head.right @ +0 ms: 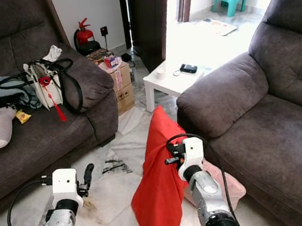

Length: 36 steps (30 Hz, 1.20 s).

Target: Move the pillow to the sofa from floor

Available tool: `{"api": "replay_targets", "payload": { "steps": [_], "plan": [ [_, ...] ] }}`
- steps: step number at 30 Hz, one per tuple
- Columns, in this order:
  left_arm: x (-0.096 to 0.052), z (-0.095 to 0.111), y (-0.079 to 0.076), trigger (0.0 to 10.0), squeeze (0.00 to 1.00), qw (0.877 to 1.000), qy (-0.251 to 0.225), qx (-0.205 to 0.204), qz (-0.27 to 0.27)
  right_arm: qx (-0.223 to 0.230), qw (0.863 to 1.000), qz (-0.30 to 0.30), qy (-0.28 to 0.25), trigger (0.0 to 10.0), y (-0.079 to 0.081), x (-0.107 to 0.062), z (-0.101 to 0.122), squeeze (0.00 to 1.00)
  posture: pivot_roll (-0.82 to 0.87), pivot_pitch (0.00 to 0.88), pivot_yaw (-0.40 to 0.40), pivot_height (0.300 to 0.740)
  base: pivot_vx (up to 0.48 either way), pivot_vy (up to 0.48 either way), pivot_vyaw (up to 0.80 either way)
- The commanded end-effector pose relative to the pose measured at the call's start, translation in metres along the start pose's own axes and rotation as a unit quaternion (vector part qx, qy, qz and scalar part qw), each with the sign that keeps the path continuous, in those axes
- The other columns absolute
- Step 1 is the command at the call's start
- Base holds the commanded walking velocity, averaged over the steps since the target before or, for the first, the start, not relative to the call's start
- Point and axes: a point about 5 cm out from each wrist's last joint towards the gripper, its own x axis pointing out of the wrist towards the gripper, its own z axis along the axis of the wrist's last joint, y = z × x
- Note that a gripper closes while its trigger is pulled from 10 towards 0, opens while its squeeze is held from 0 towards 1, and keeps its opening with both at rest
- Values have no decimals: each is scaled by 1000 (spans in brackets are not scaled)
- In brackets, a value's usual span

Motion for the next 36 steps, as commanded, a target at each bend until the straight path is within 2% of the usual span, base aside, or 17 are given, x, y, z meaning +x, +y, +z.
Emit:
{"api": "replay_targets", "payload": {
  "steps": [1, 13, 17, 36],
  "plan": [
    [-1, -1, 0, 10000, 0, 1000, 4, 4, -3, -20, 998, 6, -60, 10000, 1, 8, 28, 0, 98, 47, -23, 740, 0, 0, 0],
    [0, -3, 0, 10000, 0, 1000, 8, 0, 0, -2, 998, -9, -58, 10000, -2, 9, 27, 0, 97, 48, -24, 740, 0, 0, 0],
    [0, -3, -1, 10000, 0, 1000, 7, 2, -2, -11, 999, -11, -49, 10000, -3, 10, 27, 0, 98, 47, -24, 740, 0, 0, -203],
    [0, -4, -1, 10000, 0, 1000, 10, -3, -2, -20, 999, -17, -39, 10000, -3, 9, 22, 0, 95, 47, -23, 740, 0, 25, -792]
  ]
}}
